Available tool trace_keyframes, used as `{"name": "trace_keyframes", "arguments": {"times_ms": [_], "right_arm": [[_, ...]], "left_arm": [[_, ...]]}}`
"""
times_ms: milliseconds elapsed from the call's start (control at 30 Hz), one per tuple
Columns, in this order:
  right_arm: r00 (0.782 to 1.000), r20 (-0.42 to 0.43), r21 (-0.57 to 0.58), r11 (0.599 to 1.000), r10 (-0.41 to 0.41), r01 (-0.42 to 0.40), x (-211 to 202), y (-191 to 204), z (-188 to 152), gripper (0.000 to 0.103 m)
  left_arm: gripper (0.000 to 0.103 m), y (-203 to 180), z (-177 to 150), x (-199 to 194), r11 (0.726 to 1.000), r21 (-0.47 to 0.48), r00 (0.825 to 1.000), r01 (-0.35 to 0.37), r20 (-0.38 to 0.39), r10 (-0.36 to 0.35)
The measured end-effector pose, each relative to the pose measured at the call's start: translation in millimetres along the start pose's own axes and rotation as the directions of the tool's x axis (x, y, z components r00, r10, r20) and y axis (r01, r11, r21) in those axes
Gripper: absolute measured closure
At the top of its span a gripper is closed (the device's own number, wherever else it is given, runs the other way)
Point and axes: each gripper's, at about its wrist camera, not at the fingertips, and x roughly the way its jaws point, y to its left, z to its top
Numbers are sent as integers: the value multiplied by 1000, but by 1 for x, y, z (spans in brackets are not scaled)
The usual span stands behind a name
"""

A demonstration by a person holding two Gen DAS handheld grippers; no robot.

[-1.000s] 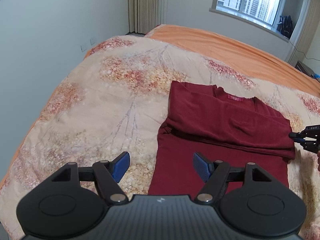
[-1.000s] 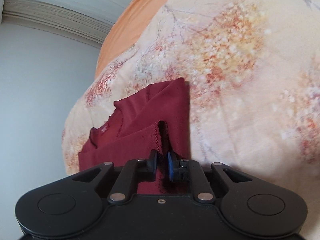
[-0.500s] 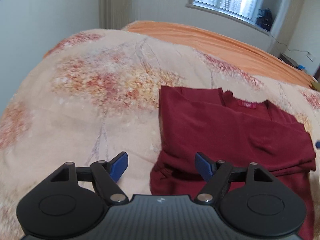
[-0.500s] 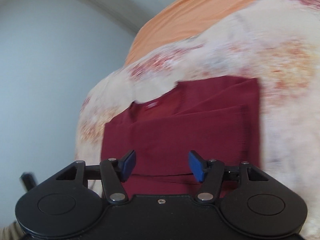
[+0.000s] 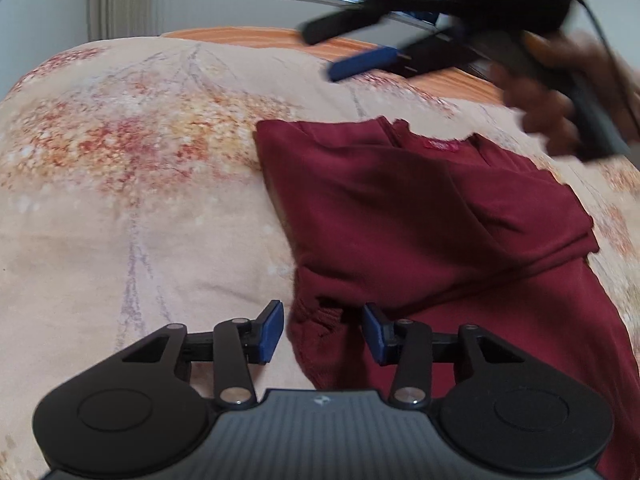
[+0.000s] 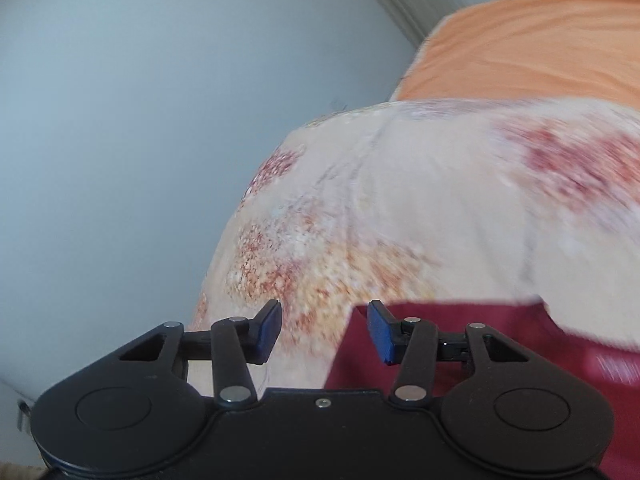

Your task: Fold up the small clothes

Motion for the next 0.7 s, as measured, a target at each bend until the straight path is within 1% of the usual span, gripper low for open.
{"name": "trace_keyframes", "arguments": {"times_ms": [100,133,167,233,300,333,367,400,433,467,533,567,633,667,700], "right_arm": [[993,-97,-121,991,-63,51,31,9,6,55],[987,-139,-148,987,-80,59,40,9,6,57],[980,-175,-169,984,-94,64,47,8,4,62],[969,-212,-199,976,-129,86,57,6,1,65],[959,-246,-208,974,-141,90,66,3,-1,79],[955,-256,-216,972,-149,94,71,2,-3,89],[953,-259,-227,969,-155,96,74,2,-3,93],[954,-256,-231,968,-156,97,76,2,-3,97],[957,-247,-219,971,-151,97,76,1,-2,98],[965,-226,-190,977,-136,93,75,0,1,99],[978,-172,-145,985,-121,96,71,-1,6,102],[979,-159,-139,985,-126,104,71,-2,5,102],[974,-169,-132,983,-149,127,77,-5,2,101],[976,-163,-109,986,-143,126,75,-7,1,98],[983,-136,-75,990,-125,116,67,-8,2,93]], "left_arm": [[56,-1,-4,4,1000,7,1000,20,-6,-20],[56,-1,-5,6,1000,11,1000,24,-8,-24],[56,0,-6,7,1000,12,1000,28,-9,-28],[57,3,-8,10,999,-1,999,38,-7,-38],[63,7,-10,11,999,-28,999,42,-2,-42],[65,9,-10,11,998,-40,999,42,2,-42],[71,10,-10,10,998,-49,999,39,5,-38],[78,11,-11,10,998,-52,999,35,9,-35],[81,11,-11,8,998,-54,999,31,11,-30],[83,12,-11,6,998,-59,999,27,19,-26],[85,13,-12,2,997,-80,999,21,29,-19],[85,13,-14,2,997,-81,1000,14,28,-11],[85,12,-15,5,997,-75,1000,-5,19,7],[85,11,-15,6,997,-71,1000,-14,16,15],[85,9,-13,4,998,-68,1000,-17,17,19]]}}
